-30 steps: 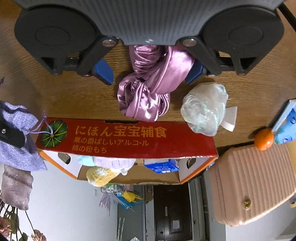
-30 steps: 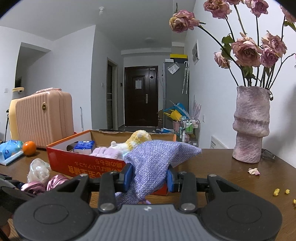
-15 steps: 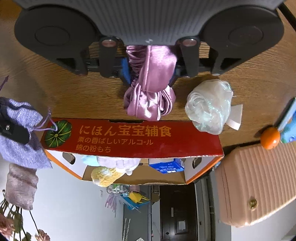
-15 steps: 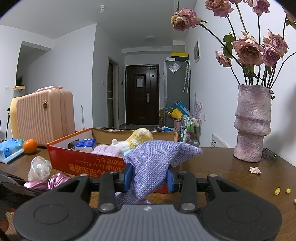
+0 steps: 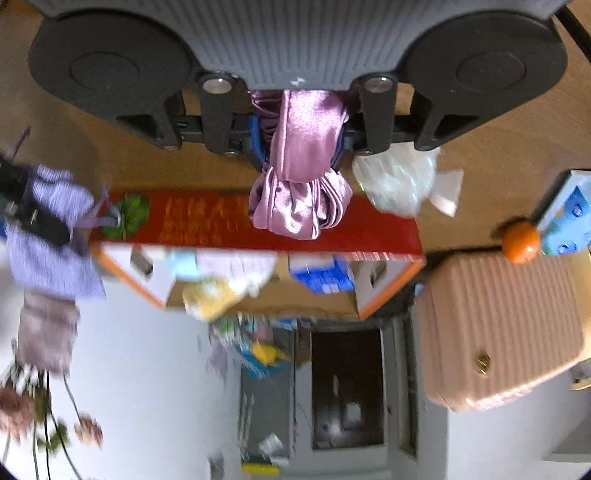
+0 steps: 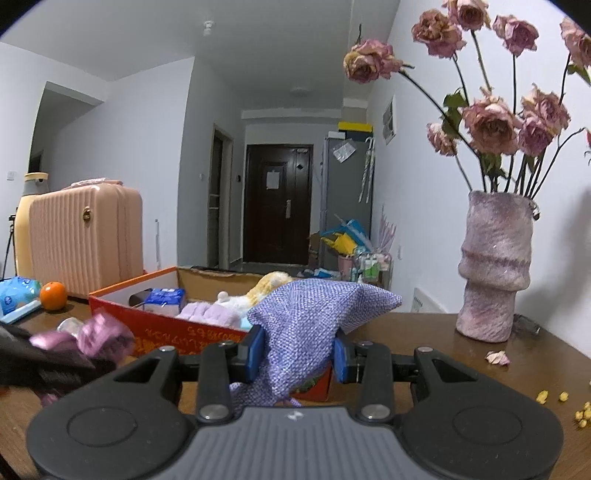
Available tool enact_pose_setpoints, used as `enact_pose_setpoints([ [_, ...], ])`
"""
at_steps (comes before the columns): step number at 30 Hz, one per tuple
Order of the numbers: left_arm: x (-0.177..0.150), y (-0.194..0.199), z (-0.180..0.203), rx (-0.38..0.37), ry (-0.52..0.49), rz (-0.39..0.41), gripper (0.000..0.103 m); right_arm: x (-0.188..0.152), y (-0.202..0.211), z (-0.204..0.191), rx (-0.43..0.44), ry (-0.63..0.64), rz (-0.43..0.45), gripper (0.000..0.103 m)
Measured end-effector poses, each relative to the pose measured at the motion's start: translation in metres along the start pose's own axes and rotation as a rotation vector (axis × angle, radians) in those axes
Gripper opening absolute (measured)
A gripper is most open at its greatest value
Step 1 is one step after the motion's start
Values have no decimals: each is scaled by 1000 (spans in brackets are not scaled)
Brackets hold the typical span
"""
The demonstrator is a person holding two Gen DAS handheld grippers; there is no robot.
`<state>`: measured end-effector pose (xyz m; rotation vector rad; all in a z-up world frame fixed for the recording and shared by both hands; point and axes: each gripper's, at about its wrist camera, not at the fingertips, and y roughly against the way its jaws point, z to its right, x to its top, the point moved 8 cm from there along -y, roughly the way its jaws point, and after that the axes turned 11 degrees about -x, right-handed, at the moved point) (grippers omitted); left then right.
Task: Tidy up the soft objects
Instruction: 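Carry the pink scrunchie and lavender cloth over the box with both grippers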
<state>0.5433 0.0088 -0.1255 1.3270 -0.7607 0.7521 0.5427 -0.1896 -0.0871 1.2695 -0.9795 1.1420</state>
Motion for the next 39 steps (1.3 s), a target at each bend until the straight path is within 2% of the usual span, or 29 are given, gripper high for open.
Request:
enact_pose_setpoints([
  [7,29,31,-8,29,37,164,35,10,-2,3,-56,-48,40,37],
  [19,71,49,-20,101,126,316,35,28,-7,-31,-82,-131,74,37],
  [25,86,46,-39,97,217,334,35,32,-15,-48,-81,-125,83,37],
  [39,101,18,-55,116,227,333,35,37,-43,-66,-50,-106,89,37],
])
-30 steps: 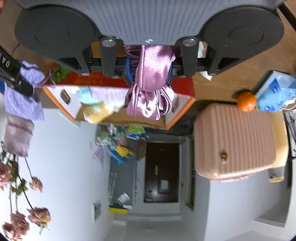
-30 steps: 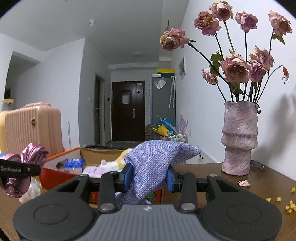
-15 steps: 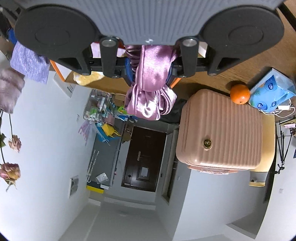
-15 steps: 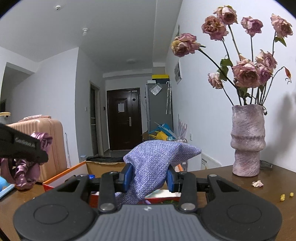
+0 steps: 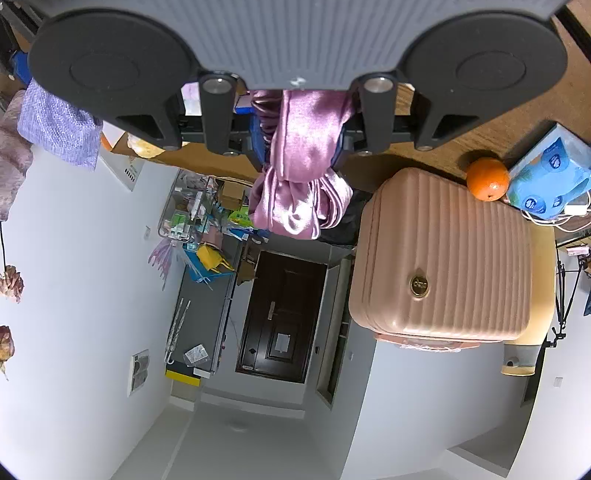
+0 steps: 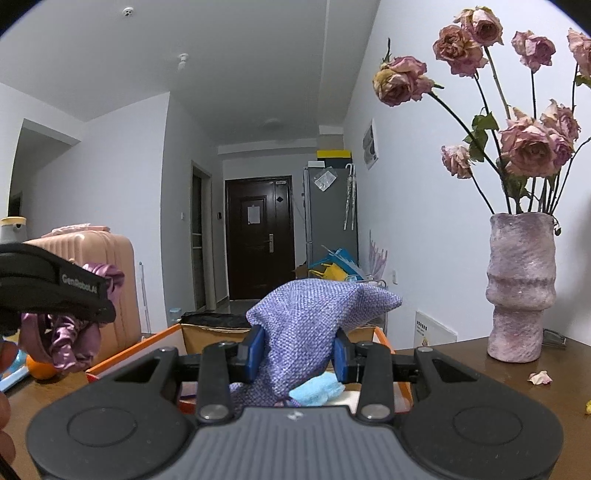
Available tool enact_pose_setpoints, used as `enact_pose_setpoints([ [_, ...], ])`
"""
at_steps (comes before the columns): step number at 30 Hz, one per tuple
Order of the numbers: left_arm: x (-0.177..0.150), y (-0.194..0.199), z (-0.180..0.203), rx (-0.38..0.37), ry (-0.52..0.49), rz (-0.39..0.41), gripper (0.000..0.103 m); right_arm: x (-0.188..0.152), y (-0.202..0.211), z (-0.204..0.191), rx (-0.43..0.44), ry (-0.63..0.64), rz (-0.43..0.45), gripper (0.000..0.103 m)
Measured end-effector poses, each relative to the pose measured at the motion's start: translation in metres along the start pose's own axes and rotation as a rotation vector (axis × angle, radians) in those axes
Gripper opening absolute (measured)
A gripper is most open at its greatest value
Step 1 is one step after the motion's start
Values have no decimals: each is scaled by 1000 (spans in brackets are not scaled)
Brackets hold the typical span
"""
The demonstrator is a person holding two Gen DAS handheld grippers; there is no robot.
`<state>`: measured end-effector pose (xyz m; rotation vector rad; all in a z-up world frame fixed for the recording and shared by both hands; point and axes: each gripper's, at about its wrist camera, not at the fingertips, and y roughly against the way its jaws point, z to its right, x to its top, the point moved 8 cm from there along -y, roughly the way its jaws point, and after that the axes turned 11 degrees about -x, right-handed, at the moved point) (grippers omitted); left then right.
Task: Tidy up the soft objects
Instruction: 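Carry the pink scrunchie and lavender cloth over the box with both grippers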
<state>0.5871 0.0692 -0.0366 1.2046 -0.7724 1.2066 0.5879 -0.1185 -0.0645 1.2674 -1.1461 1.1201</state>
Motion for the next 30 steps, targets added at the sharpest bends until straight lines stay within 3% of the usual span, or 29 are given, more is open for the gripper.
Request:
enact_pose_setpoints([
  [30,4,-72,6,-19,-80,-7,35,-4,-74,-24,69,32,-37,37],
])
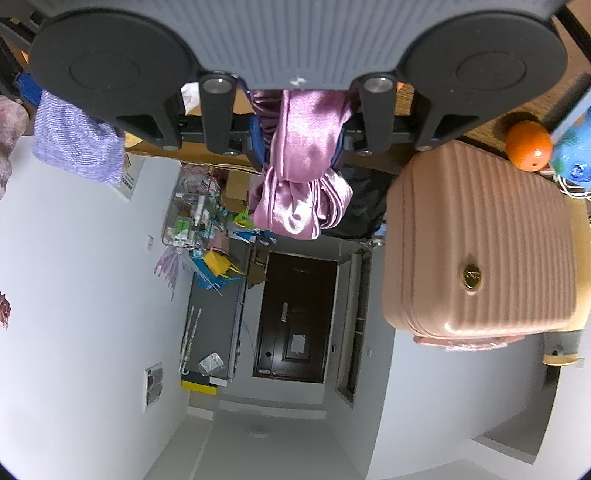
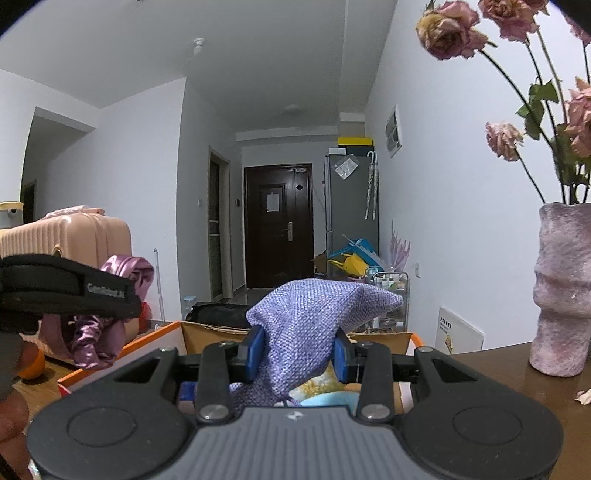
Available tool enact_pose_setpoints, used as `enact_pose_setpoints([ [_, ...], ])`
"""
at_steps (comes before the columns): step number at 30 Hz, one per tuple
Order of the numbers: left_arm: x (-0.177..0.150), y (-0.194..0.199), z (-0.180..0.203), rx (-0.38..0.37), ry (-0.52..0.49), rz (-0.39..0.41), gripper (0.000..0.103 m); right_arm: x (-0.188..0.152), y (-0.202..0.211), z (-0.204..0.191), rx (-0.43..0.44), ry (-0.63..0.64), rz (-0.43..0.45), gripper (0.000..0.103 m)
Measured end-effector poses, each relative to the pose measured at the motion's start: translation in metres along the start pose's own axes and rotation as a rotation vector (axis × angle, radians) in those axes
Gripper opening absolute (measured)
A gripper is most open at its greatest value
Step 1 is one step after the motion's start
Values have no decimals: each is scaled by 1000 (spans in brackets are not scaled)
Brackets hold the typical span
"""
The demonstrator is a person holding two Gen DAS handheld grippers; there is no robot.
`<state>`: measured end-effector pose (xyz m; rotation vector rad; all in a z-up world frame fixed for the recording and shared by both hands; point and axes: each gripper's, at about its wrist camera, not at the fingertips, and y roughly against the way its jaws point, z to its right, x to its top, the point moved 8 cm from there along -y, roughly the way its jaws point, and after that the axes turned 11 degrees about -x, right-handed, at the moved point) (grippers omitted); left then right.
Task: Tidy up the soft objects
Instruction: 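Carry the pink scrunchie and lavender cloth over the box with both grippers, then lower both held items into the box and open both grippers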
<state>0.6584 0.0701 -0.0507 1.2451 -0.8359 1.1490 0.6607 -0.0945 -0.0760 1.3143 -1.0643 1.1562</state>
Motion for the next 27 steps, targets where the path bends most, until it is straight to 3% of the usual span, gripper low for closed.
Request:
enact_pose_setpoints([
  [17,-5,-40,5,-39,-33,-37,35,-6,-31,-3,-12,60,-37,37],
  [21,-8,-45,2,-37,-31,-54,37,-7,-33,-4,-15,70,-55,41],
  [24,-8,-46,1,-35,-34,-56,43,-9,-34,-4,-16,74,-67,51],
  [27,-8,-46,-1,-43,-8,-59,67,-6,-30,-2,-35,70,-49,64],
])
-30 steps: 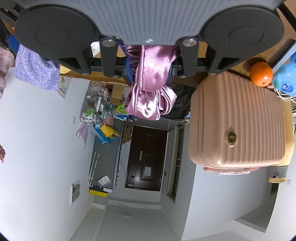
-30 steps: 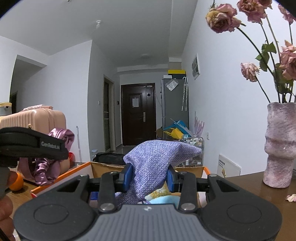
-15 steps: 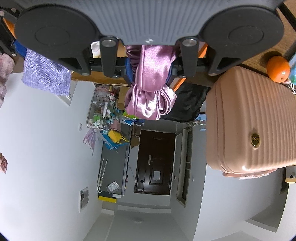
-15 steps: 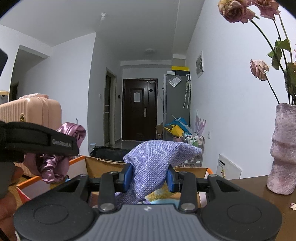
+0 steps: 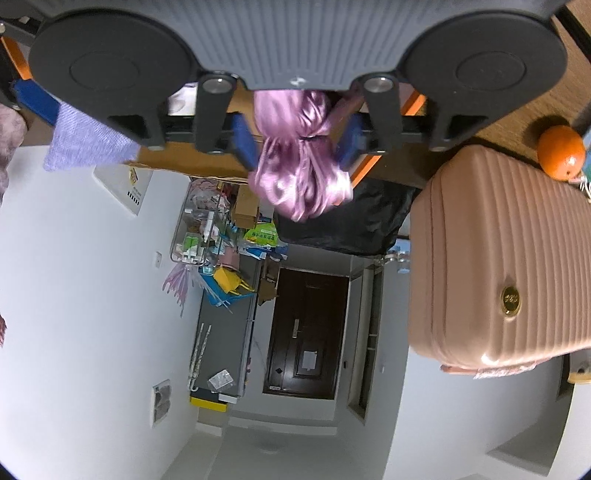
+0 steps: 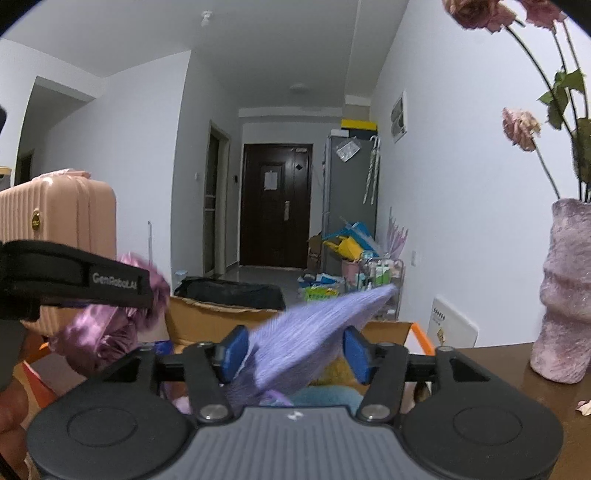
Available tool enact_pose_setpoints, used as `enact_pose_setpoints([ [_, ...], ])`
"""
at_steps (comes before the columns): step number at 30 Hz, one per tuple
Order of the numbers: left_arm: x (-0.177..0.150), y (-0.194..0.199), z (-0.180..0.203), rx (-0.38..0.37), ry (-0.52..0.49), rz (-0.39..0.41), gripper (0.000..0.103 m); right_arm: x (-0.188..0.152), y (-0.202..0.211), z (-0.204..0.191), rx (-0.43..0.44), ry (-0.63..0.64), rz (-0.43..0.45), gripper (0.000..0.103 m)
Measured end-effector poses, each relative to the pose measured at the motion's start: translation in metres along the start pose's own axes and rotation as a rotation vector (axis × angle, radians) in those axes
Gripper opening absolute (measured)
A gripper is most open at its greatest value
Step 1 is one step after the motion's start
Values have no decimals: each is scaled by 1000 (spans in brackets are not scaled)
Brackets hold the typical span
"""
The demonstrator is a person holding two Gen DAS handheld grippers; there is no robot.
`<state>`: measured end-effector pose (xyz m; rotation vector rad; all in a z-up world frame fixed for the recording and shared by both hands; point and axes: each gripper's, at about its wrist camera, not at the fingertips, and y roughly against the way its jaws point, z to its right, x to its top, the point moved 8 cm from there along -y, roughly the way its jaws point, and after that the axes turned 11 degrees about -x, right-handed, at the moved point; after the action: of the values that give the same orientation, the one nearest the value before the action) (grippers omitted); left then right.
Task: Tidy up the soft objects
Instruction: 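Lower both held items into the box and open both grippers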
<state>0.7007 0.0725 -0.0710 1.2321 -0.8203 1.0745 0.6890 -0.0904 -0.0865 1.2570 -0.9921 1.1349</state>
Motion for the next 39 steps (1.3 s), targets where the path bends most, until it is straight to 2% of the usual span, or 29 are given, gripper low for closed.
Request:
enact_pose_setpoints([
  [1,0,0,-2,-3,12,-3,74,0,0,1,-4,-3,0,75],
  [2,-1,1,-4,4,21,2,77,-1,0,2,-8,-9,-3,80],
  [4,1,4,-8,35,20,22,95,-1,0,5,-20,-18,-1,92],
  [6,1,7,-8,51,20,31,103,-1,0,6,-28,-22,3,100],
  [7,1,8,-10,59,26,35,103,-1,1,7,-32,-23,5,103],
  [10,3,11,-12,95,23,56,103,-1,1,7,-34,-23,6,103],
  [15,3,13,-12,106,22,56,103,-2,1,8,-37,-16,7,103],
  [25,1,17,-11,111,22,58,103,-2,6,9,-42,-14,14,103],
  [39,-7,44,-15,118,5,68,103,-3,35,21,-87,3,54,103],
])
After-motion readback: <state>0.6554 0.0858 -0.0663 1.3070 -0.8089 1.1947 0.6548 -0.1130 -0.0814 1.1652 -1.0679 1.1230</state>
